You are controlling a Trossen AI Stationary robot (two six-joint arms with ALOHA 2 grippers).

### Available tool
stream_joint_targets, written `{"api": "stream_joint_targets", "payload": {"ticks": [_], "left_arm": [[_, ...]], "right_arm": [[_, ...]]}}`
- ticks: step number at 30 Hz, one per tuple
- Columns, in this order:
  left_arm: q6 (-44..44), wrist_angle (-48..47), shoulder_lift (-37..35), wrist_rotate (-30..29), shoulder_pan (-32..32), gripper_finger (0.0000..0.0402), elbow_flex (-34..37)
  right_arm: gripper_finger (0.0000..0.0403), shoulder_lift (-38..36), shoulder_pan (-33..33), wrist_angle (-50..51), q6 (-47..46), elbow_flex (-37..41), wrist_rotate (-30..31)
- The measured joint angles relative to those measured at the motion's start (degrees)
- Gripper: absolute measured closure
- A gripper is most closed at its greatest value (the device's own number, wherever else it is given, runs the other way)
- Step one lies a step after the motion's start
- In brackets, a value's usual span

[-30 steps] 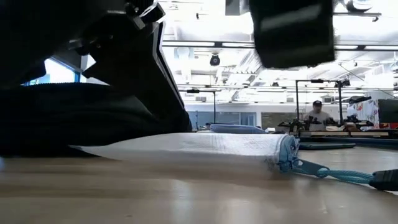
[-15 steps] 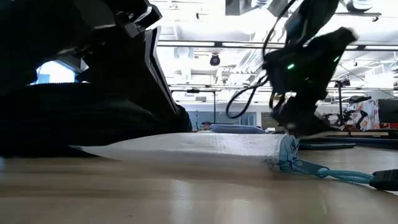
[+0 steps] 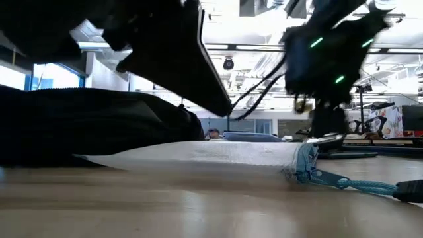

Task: Unpack backpack
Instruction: Remove the pink charger adapter from the white zip bag

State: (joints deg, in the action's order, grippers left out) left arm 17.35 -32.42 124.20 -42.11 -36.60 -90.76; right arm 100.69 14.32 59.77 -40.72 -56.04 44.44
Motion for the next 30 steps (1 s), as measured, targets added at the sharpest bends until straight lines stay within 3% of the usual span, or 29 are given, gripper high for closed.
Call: {"api": "stream_joint_targets", "payload": {"ticks": [4,7,10,17,20,23,30], "left_arm": [[3.3,-3.1,0.1,-0.4,0.2,0.0367,0.0],[6.3,-6.7,0.7,-1.7,0.6,0.0367,0.0],[7.8,-8.0,1.6,-4.9,1.5,0.0367,0.0],[7.6,-8.1,3.6,-11.4,5.0,0.0367,0.0],[6.2,-7.8,3.6,-12.5,6.9,0.0367,0.0],[2.7,-7.0,3.7,-9.9,9.4,0.0367,0.0],[-5.6,-0.7,6.1,-3.7,14.7,0.0371,-0.2]], "right_arm": [[0.0206,-0.6,14.7,-5.6,-8.6,-0.2,-0.1],[0.0206,-0.1,24.4,-17.8,-12.9,0.2,1.0],[0.0206,1.9,30.0,-29.7,-12.9,0.7,1.3],[0.0206,6.8,30.3,-35.0,-19.9,0.8,2.6],[0.0206,8.9,28.9,-35.8,-21.2,0.8,0.1],[0.0205,10.1,28.1,-36.5,-20.7,0.8,-0.2],[0.0205,10.4,28.3,-38.9,-19.4,0.8,7.2]]}}
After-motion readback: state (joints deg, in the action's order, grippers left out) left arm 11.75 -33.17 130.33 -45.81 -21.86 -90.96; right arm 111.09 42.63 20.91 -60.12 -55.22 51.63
